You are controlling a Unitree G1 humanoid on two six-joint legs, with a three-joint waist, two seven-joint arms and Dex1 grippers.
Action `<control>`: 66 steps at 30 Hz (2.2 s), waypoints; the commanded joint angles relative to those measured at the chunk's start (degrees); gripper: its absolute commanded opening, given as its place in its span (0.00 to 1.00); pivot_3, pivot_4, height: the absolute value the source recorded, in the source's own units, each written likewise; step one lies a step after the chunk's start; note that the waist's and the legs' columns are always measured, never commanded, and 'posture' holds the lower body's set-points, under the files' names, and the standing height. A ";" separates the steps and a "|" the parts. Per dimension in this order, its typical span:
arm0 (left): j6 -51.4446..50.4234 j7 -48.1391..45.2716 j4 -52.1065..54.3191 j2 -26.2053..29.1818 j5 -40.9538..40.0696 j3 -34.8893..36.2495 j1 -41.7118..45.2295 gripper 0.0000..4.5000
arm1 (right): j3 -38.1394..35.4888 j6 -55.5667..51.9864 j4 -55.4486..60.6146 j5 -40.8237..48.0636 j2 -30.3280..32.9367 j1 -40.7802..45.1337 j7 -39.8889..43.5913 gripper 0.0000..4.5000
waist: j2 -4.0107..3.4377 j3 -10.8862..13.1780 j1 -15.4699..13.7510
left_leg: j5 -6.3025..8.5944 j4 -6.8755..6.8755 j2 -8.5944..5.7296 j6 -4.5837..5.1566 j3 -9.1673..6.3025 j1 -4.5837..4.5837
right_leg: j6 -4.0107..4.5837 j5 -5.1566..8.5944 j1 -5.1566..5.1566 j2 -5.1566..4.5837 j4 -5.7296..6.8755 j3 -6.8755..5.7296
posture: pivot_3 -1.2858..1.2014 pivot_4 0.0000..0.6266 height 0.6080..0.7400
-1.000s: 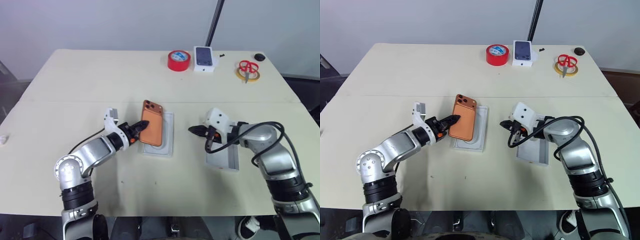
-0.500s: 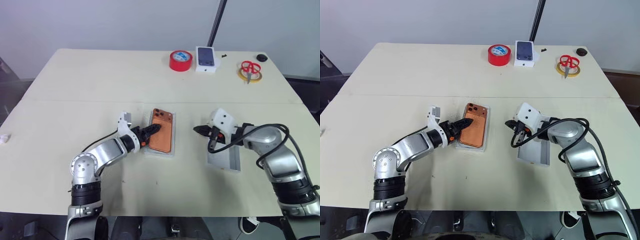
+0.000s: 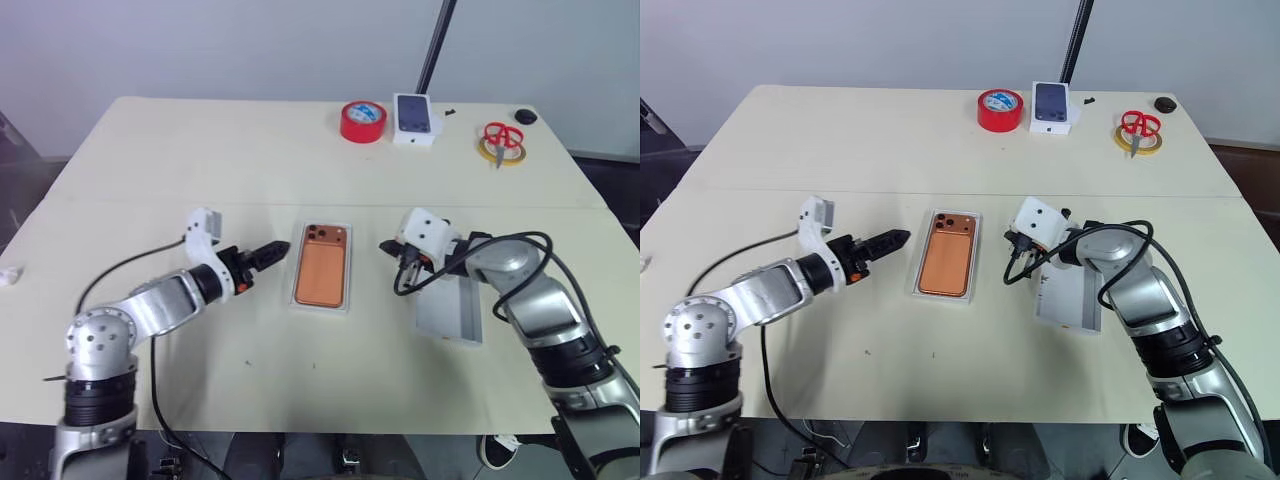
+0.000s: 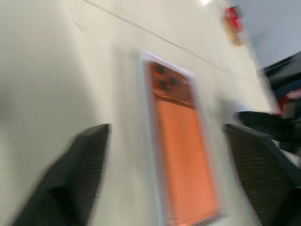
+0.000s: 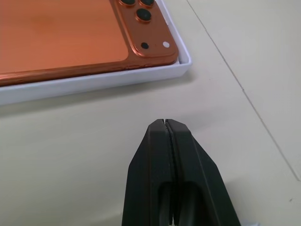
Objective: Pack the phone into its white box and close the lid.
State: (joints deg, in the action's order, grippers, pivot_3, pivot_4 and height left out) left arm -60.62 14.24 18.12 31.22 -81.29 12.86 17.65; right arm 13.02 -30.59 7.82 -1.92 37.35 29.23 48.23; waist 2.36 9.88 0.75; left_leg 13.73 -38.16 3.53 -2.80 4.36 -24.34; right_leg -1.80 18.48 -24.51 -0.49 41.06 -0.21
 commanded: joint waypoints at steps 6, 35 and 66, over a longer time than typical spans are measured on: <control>8.43 -16.35 1.47 7.42 31.53 -18.14 3.41 0.00 | 6.25 -2.80 -0.56 -5.47 -3.47 3.70 -3.14 0.00 | -0.01 0.01 -0.14 | 0.00 0.01 -0.02 0.00 0.01 -0.02 | 0.00 0.00 -0.01 -0.01 -0.01 0.00 | 0.52 0.24 0.62; 1.27 -42.93 -3.28 -14.49 48.69 -37.93 14.49 0.00 | 3.29 -11.11 24.22 -4.97 11.26 -10.71 8.26 0.00 | -0.07 -0.02 0.12 | 0.26 -0.03 -0.09 0.46 -0.01 -0.06 | -0.09 0.06 -0.06 -0.06 0.05 0.01 | 0.52 0.24 0.62; -1.51 -46.68 -5.44 -17.92 51.90 -32.82 12.68 0.00 | -7.27 -15.75 27.52 -0.93 19.12 -17.79 9.05 0.00 | -0.09 -0.03 -0.06 | 0.26 -0.06 -0.13 0.48 -0.04 -0.05 | -0.13 0.08 0.02 -0.08 0.02 0.01 | 0.52 0.24 0.62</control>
State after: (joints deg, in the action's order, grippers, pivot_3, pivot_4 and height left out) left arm -63.58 -31.32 11.36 13.61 -28.44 -21.29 29.97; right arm 8.46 -45.99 31.87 -4.96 55.43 11.10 56.47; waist 2.28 9.85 0.69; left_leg 13.99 -38.22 3.40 -2.33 4.33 -24.39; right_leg -1.93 18.56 -24.49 -0.57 41.09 -0.20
